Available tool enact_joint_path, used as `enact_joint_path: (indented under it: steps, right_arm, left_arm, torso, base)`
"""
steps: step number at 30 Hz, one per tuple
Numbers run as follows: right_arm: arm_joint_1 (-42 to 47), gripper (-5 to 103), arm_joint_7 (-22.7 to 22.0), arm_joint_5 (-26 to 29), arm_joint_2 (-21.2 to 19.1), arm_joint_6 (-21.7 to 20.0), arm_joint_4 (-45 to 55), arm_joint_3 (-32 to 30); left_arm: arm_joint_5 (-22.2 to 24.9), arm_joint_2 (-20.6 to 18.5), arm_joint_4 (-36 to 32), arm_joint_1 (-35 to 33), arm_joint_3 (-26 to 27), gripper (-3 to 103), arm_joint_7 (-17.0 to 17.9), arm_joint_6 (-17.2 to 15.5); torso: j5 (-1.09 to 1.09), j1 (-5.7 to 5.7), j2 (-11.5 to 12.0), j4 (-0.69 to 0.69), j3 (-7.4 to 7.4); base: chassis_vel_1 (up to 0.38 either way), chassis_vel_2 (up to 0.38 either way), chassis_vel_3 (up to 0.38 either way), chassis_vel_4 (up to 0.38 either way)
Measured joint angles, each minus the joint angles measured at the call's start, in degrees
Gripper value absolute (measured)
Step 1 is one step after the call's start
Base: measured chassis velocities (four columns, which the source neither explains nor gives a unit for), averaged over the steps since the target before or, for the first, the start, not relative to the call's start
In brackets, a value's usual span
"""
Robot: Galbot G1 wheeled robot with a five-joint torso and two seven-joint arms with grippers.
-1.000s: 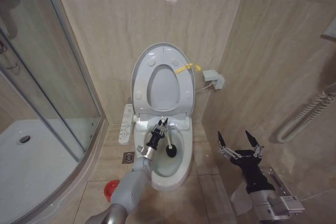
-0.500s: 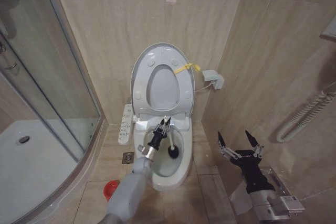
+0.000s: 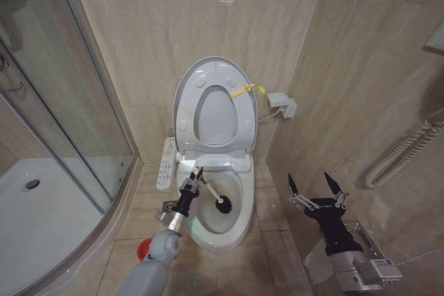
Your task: Open the toilet lid, clean the toilet bowl with a toilet brush, close the toilet lid, and flush.
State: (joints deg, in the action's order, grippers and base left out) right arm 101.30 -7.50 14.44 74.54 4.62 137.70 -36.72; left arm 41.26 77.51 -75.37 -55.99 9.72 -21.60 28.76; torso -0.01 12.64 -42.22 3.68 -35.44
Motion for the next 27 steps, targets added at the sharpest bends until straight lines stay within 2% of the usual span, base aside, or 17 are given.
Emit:
enact_joint_path:
  steps: [9,14,20,24,27]
  right_arm:
    - [0.0,100,0.0,0.0,0.0,0.0,0.0,0.0]
    - [0.0,100,0.0,0.0,0.0,0.0,0.0,0.0]
    - [0.0,100,0.0,0.0,0.0,0.0,0.0,0.0]
    - [0.0,100,0.0,0.0,0.0,0.0,0.0,0.0]
    - [0.0,100,0.0,0.0,0.0,0.0,0.0,0.0]
  left_arm:
    - [-0.1,-0.3,-7.3,-10.8,2.5,25,4.3,-0.9]
    - [0.1,0.9,-8.3,-13.3,2.1,25,7.3,-1.2]
    - [2.0,1.7,-8.3,-12.3,0.9,25,10.4,-1.6]
    - [7.8,2.0,-7.1,-7.6,-0.9,25,14.3,-3.5]
    - [9.3,2.2,-5.2,-5.2,-1.6,25,15.0,-4.1]
  torso:
    - [0.01,0.00,0.0,-0.02,0.00]
    - [0.01,0.00,0.0,-0.02,0.00]
    - [0.01,0.00,0.0,-0.02,0.00]
    - [0.02,0.00,0.0,0.00,0.00]
    - [0.02,0.00,0.0,-0.01,-0.01]
  base:
    - [0.000,0.000,0.000,0.000]
    - [0.000,0.000,0.000,0.000]
    - [0.000,0.000,0.000,0.000]
    - [0.000,0.000,0.000,0.000]
    - [0.000,0.000,0.000,0.000]
